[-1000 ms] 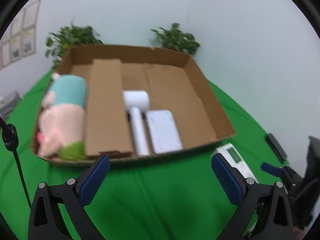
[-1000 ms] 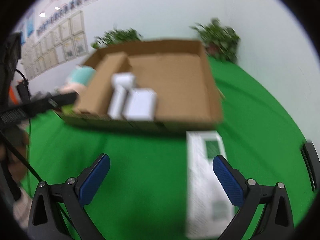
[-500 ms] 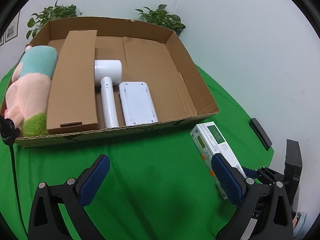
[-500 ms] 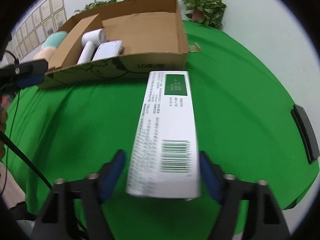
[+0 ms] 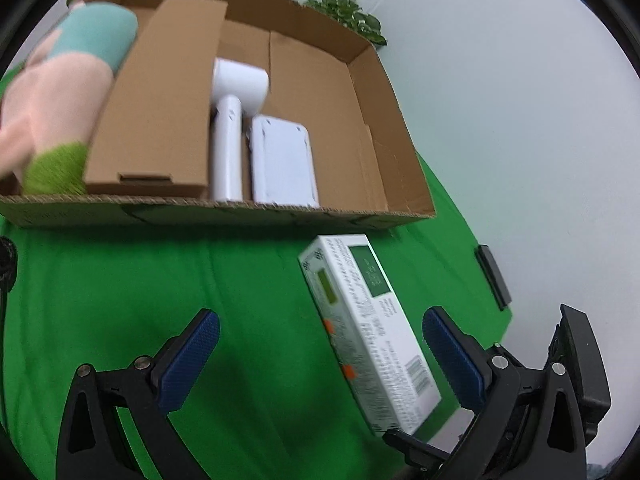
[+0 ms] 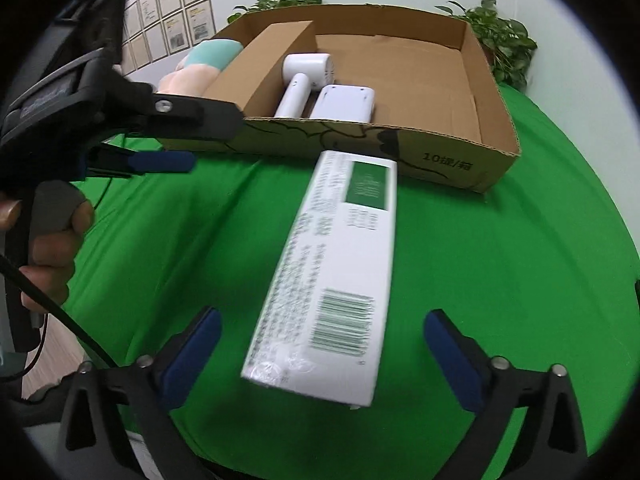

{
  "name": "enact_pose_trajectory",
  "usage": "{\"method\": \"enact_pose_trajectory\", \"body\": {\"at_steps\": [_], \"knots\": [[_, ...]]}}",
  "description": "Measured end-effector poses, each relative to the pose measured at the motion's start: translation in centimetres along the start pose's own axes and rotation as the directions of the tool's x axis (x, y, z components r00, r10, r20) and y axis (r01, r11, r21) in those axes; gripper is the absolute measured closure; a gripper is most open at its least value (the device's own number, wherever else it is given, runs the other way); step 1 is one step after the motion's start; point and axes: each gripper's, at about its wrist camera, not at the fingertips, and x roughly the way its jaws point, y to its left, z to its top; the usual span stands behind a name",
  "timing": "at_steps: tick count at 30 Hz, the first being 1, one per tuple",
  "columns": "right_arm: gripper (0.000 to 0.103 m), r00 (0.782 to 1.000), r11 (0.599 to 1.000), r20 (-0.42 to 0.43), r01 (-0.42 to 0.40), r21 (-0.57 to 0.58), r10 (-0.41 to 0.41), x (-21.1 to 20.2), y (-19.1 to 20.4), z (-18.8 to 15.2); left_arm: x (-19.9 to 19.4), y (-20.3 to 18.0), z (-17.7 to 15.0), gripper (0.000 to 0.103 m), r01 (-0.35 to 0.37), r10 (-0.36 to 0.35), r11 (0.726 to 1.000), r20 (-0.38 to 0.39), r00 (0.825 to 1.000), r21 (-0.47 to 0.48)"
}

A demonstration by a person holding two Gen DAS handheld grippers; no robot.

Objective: Organize objects
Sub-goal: 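Grasp the green-labelled white box with the left tool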

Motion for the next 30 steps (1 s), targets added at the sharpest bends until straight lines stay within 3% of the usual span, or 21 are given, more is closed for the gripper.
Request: {"method": "enact_pose_trajectory", "body": {"at_steps": [3, 9, 11, 13, 15, 23, 27, 30], "knots": [[0.001, 1.0, 1.0, -0.007, -0.01, 0.01, 0.01, -0.2, -0.2, -0.3, 1.8, 0.0, -0.4, 0.001, 0.101, -0.104, 0.994, -0.06, 0.993, -0.039], [0.004, 1.0, 1.0, -0.006, 0.006, -0.021, -0.006, -0.1, 0.4, -0.7, 3.8, -0.2, -1.6, 0.005, 0.165, -0.173, 0.983, -0.121, 0.977, -0.078], [0.033, 1.0, 1.0, -0.017, -0.013, -0.01, 0.013, -0.1, 0.4, -0.8, 4.1, -0.5, -1.8, 0.007, 0.181, -0.19, 0.98, -0.134, 0.973, -0.079], [0.036, 1.0, 1.0, -0.021, -0.008, -0.005, 0.008, 0.1, 0.4, -1.0, 4.3, -0.7, -2.0, 0.011, 0.175, -0.184, 0.982, -0.141, 0.973, -0.069], [0.036, 0.999, 0.999, -0.012, -0.038, 0.016, 0.038, -0.1, 0.2, -1.2, 4.4, -0.9, -2.1, 0.024, 0.134, -0.142, 0.989, -0.146, 0.979, -0.06], [0.038, 0.987, 0.982, 0.002, -0.159, 0.104, 0.159, -0.6, 0.0, -1.7, 4.6, -0.9, -3.2, 0.032, 0.148, -0.163, 0.984, -0.181, 0.97, -0.096], [0.038, 0.976, 0.966, 0.009, -0.215, 0.146, 0.216, -0.8, -0.3, -2.0, 4.0, -0.6, -3.9, 0.047, 0.128, -0.151, 0.984, -0.195, 0.969, -0.125], [0.038, 0.975, 0.965, 0.012, -0.221, 0.141, 0.222, -0.8, 0.1, -2.1, 3.4, -0.7, -4.5, 0.052, 0.109, -0.135, 0.985, -0.2, 0.971, -0.133]]}}
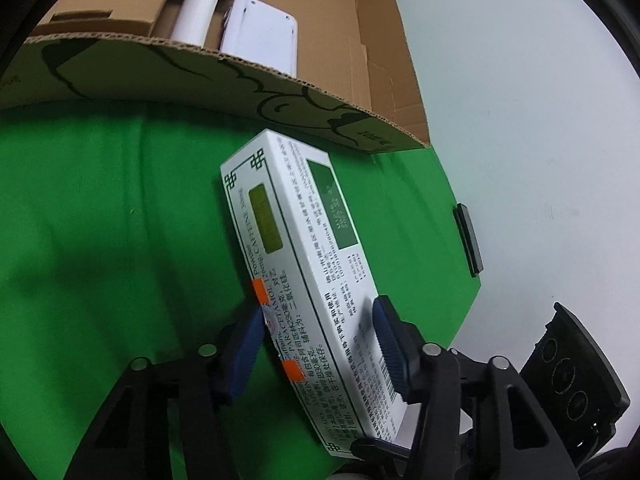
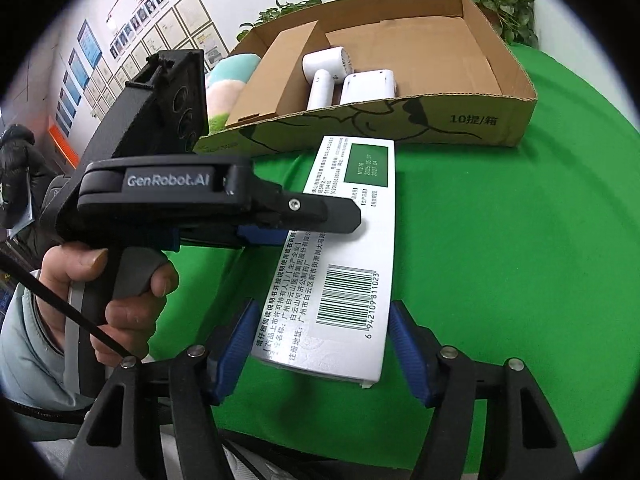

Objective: Organize objects
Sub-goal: 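Grasp the green-labelled white box with the left tool, then lift the green-labelled box and lower it into the box beside the device, release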

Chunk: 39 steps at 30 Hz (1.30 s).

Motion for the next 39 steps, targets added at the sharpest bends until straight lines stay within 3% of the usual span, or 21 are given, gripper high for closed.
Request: {"method": "enact_pose_trajectory", "body": {"at_steps": [5, 11, 18, 24, 26, 30, 35, 39], "knots": [[0.039, 1.0, 1.0, 0.019, 0.002, -0.018, -0.001, -0.4, 0.6, -0.2, -1.1, -0.3, -0.8, 0.054, -0.006, 0.006, 1.0, 0.024, 1.0, 0.007], [0.041, 0.993, 0.994, 0.102, 0.069, -0.085, -0.06, -1.8, 2.0, 0.5, -3.8, -3.0, -0.6, 0.055, -0.034, 0.027, 0.996, 0.091, 0.995, 0.085], [0.041, 0.96, 0.983, 0.265, 0.129, -0.132, -0.09, -4.4, 3.0, 4.2, -8.2, -8.8, 1.6, 0.056, -0.096, 0.043, 0.966, 0.217, 0.975, 0.238], [0.042, 0.936, 0.976, 0.338, 0.157, -0.152, -0.098, -5.7, 3.0, 8.8, -11.0, -13.1, 4.5, 0.057, -0.142, 0.043, 0.938, 0.301, 0.953, 0.316], [0.042, 0.937, 0.974, 0.336, 0.162, -0.16, -0.1, -5.6, 2.7, 10.5, -11.6, -14.5, 6.1, 0.057, -0.174, 0.062, 0.925, 0.318, 0.946, 0.339], [0.042, 0.947, 0.979, 0.311, 0.133, -0.156, -0.079, -5.0, 1.2, 16.2, -11.3, -16.2, 12.6, 0.057, -0.237, 0.113, 0.896, 0.324, 0.939, 0.375], [0.042, 0.948, 0.987, 0.31, 0.109, -0.121, -0.066, -5.0, -0.9, 23.2, -12.0, -18.0, 19.6, 0.058, -0.246, 0.115, 0.888, 0.332, 0.936, 0.387], [0.042, 0.952, 0.987, 0.296, 0.115, -0.112, -0.077, -4.6, -2.0, 25.3, -12.5, -18.7, 23.7, 0.058, -0.231, 0.112, 0.896, 0.31, 0.944, 0.38]]}}
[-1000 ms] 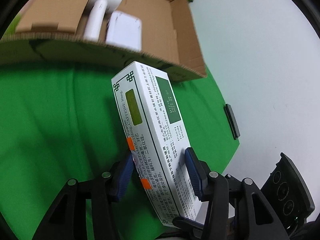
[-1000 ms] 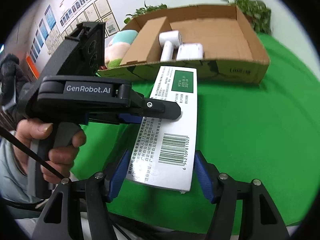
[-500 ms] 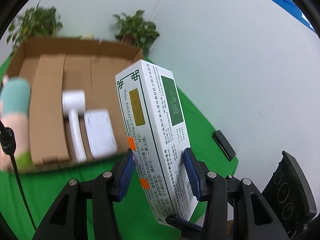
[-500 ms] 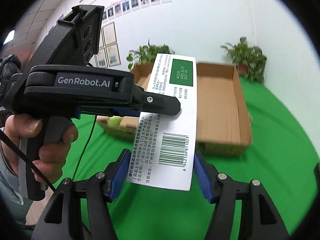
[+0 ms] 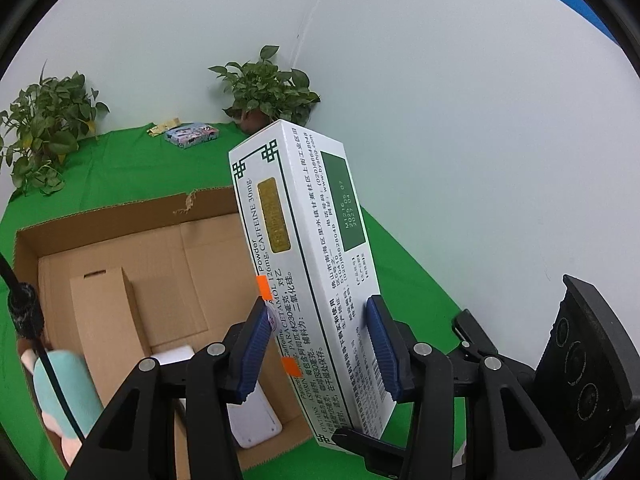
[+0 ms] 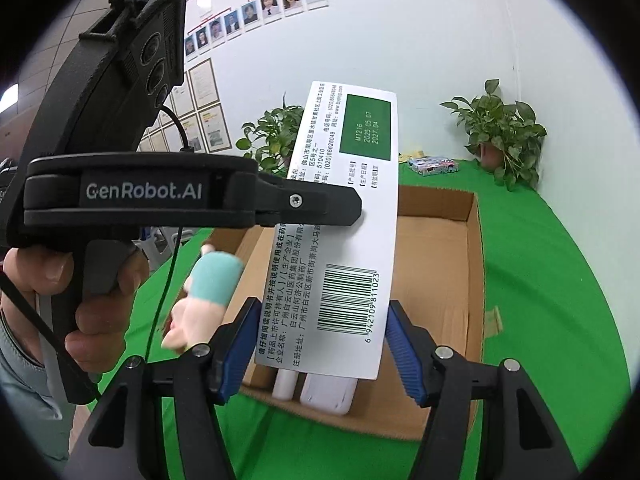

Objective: Organize objects
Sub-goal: 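Lift the green-labelled box and lower it into the box beside the device, release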

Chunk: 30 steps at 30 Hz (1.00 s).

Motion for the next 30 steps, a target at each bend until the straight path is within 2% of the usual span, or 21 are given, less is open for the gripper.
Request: {"method": "enact_pose_trajectory", "body": {"at_steps": [4, 9, 14, 21, 27, 30], "knots": [[0.042, 1.0, 0.999, -0.028, -0.01, 0.037, 0.011, 1.5, -1.5, 0.6, 2.8, 1.2, 2.9, 0.058, -0.004, 0.003, 1.0, -0.032, 0.999, -0.013], [0.042, 0.998, 0.999, -0.065, 0.002, 0.048, 0.002, 2.5, -1.5, -0.5, 6.6, 3.0, 2.9, 0.058, 0.003, -0.005, 1.0, -0.069, 0.998, -0.031], [0.042, 0.991, 0.997, -0.135, 0.012, 0.073, -0.002, 5.1, -2.8, -3.1, 11.7, 5.5, 0.4, 0.058, 0.021, -0.031, 0.997, -0.123, 0.992, -0.079], [0.042, 0.965, 0.991, -0.262, 0.043, 0.127, -0.008, 9.0, -4.7, -8.8, 18.5, 7.9, -5.8, 0.06, 0.036, -0.073, 0.987, -0.242, 0.968, -0.155], [0.043, 0.942, 0.988, -0.335, 0.074, 0.135, -0.025, 11.0, -5.7, -11.1, 22.2, 8.6, -7.7, 0.059, 0.023, -0.074, 0.986, -0.311, 0.948, -0.165], [0.043, 0.94, 0.988, -0.34, 0.075, 0.138, -0.023, 11.2, -5.7, -11.4, 22.7, 9.3, -8.0, 0.057, 0.024, -0.085, 0.98, -0.309, 0.947, -0.196]]}}
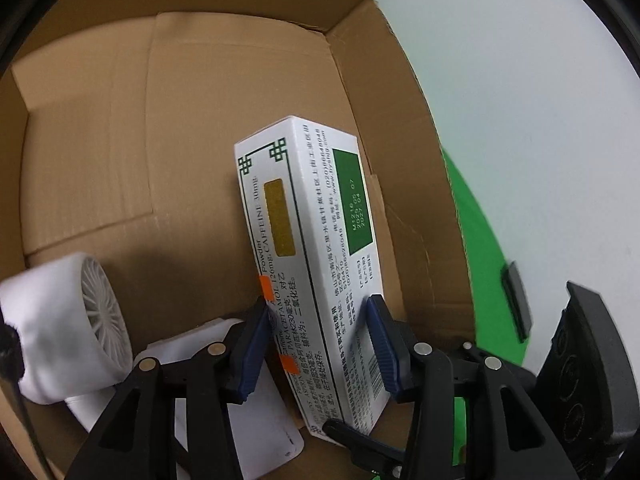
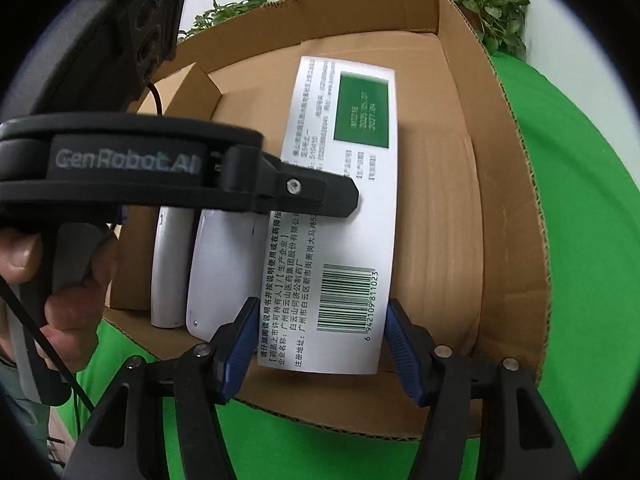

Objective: Organize objects
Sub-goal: 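Lift the green-labelled box and lower it into the box beside the device, release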

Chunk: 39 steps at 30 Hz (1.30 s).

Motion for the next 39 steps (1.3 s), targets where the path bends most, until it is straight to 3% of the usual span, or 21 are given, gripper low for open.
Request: {"method": "enact_pose_trajectory", "body": {"at_steps": [6, 11, 16, 18, 20, 23, 24, 26, 27, 28, 30, 33, 37, 39], "knots": [[0.043, 0.998, 0.998, -0.026, 0.052, -0.045, -0.053, 0.0, 1.3, 0.0, -1.1, 0.0, -0.5, 0.055, -0.017, 0.017, 1.0, 0.004, 1.0, -0.005], [0.043, 0.993, 0.994, -0.046, 0.102, -0.05, -0.104, 0.6, 2.0, -0.5, -4.9, -0.6, -2.1, 0.054, -0.091, 0.089, 0.996, 0.097, 0.991, 0.022], [0.041, 0.986, 0.988, -0.066, 0.147, -0.057, -0.15, 0.9, 2.8, -0.4, -10.0, -0.1, -4.6, 0.051, -0.178, 0.168, 0.983, 0.215, 0.962, 0.03], [0.039, 0.986, 0.988, -0.075, 0.147, -0.052, -0.151, 1.1, 3.0, -0.5, -11.9, 0.3, -5.9, 0.044, -0.205, 0.193, 0.979, 0.266, 0.944, 0.017], [0.034, 0.989, 0.991, -0.068, 0.13, -0.037, -0.132, 0.9, 3.1, -0.6, -13.7, 0.7, -7.9, 0.042, -0.265, 0.25, 0.964, 0.327, 0.911, 0.001], [0.018, 0.991, 0.99, 0.008, 0.13, -0.046, -0.13, -0.4, 3.9, -1.2, -16.7, 2.4, -11.8, 0.03, -0.391, 0.374, 0.919, 0.413, 0.83, -0.046], [0.016, 0.988, 0.988, 0.05, 0.147, -0.053, -0.144, -1.0, 4.3, -1.5, -17.2, 2.7, -12.6, 0.023, -0.425, 0.412, 0.902, 0.442, 0.797, -0.073], [0.001, 0.975, 0.988, 0.172, 0.151, -0.041, -0.142, -2.7, 5.5, -2.5, -18.9, 2.8, -15.2, 0.009, -0.478, 0.472, 0.869, 0.499, 0.726, -0.126], [0.001, 0.967, 0.989, 0.219, 0.145, -0.037, -0.133, -3.4, 6.3, -3.3, -19.2, 3.0, -16.4, 0.002, -0.506, 0.504, 0.849, 0.527, 0.685, -0.154], [0.001, 0.958, 0.989, 0.256, 0.145, -0.039, -0.13, -3.9, 7.1, -3.9, -19.4, 3.2, -17.9, 0.0, -0.538, 0.541, 0.822, 0.553, 0.633, -0.188], [0.001, 0.934, 0.987, 0.333, 0.155, -0.038, -0.134, -4.4, 8.6, -5.0, -19.0, 3.5, -19.5, 0.0, -0.591, 0.593, 0.777, 0.571, 0.568, -0.219], [0.001, 0.916, 0.984, 0.373, 0.173, -0.031, -0.149, -3.6, 9.5, -5.7, -17.3, 4.0, -20.4, 0.0, -0.647, 0.657, 0.722, 0.537, 0.529, -0.246], [0.001, 0.891, 0.977, 0.411, 0.212, 0.003, -0.195, -2.5, 9.2, -5.5, -15.0, 5.7, -20.0, 0.0, -0.657, 0.689, 0.701, 0.498, 0.526, -0.277], [0.001, 0.891, 0.976, 0.404, 0.219, 0.022, -0.209, -2.1, 9.5, -5.8, -14.0, 6.1, -19.8, 0.0, -0.67, 0.702, 0.686, 0.504, 0.504, -0.286]]}}
